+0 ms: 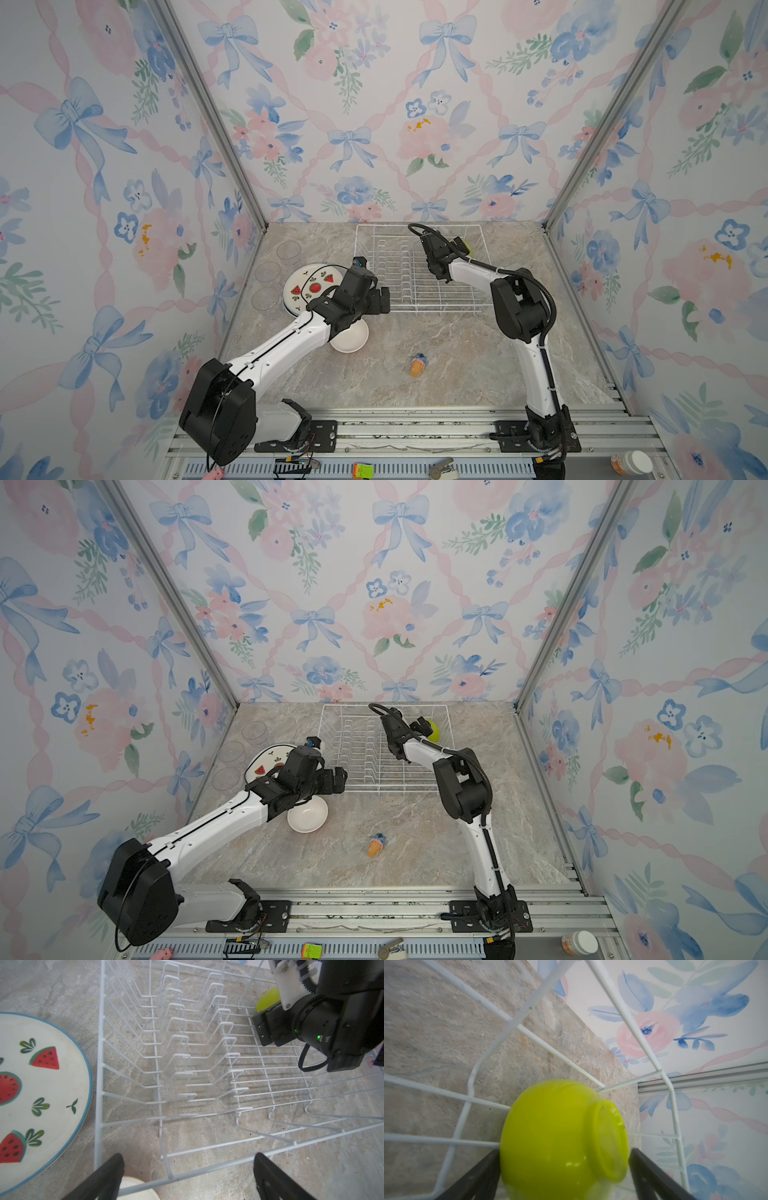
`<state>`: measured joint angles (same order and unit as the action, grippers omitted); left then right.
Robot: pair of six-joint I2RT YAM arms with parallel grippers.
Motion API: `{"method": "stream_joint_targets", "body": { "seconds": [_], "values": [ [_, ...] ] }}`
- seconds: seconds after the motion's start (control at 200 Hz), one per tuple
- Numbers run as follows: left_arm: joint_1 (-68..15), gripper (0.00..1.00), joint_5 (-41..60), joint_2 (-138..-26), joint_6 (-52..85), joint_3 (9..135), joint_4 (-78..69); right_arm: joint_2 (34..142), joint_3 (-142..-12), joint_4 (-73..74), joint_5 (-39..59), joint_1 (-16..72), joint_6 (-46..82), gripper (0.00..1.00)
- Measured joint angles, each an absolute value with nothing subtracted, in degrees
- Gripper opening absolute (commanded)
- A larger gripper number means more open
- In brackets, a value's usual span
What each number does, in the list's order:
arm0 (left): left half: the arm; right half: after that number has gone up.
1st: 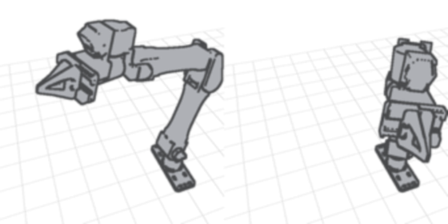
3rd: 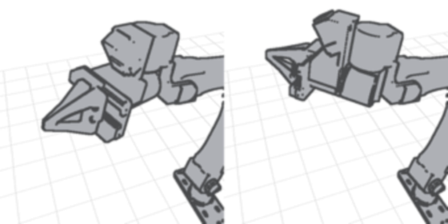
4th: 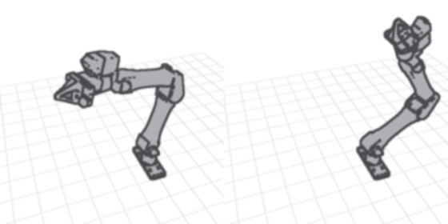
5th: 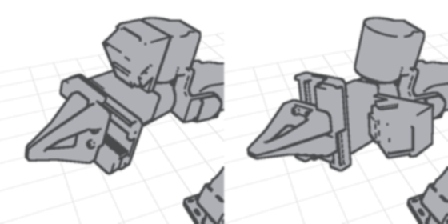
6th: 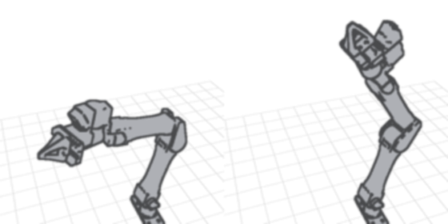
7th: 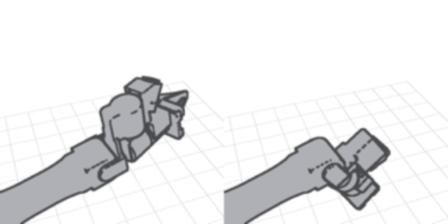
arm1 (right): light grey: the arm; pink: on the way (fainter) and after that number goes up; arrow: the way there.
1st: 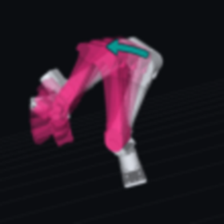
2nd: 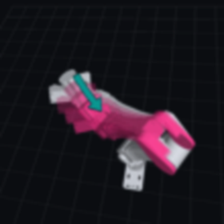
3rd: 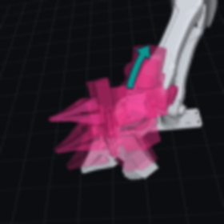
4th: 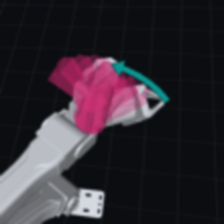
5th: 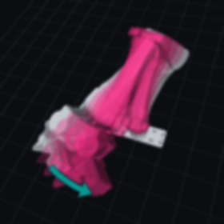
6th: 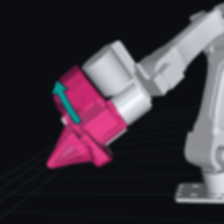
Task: Unload the mixed dishes from the dish rack
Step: 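Close the right gripper on the lime-green bowl rim in the rack, then tilt the lime-green bowl up and lift it out of the rack with the right gripper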
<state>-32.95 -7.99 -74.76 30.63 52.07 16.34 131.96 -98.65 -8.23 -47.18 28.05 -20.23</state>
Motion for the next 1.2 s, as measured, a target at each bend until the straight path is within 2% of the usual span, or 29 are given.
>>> {"method": "stream_joint_targets", "body": {
  "seconds": [0.385,0.49,0.795,1.05,1.2],
  "values": [
    [-32.95,0.98,-7.60,-75.22,30.63,52.31,16.29,131.55,-96.82,-6.00,-51.03,27.16,-22.79,0.97],
    [-32.95,0.98,-7.60,-75.26,30.63,52.31,16.32,131.52,-96.66,-5.39,-51.29,27.03,-23.33,1.00],
    [-32.95,0.98,-7.51,-76.36,30.63,52.31,16.32,130.32,-95.11,-3.51,-51.27,27.05,-25.19,0.67],
    [-32.95,0.98,-7.44,-76.62,30.63,52.31,16.32,130.28,-94.48,-3.09,-51.77,27.05,-26.70,0.64],
    [-32.95,0.98,-7.44,-76.62,30.63,52.34,16.32,130.30,-94.24,-0.82,-53.71,27.64,-30.72,0.55]
  ]
}}
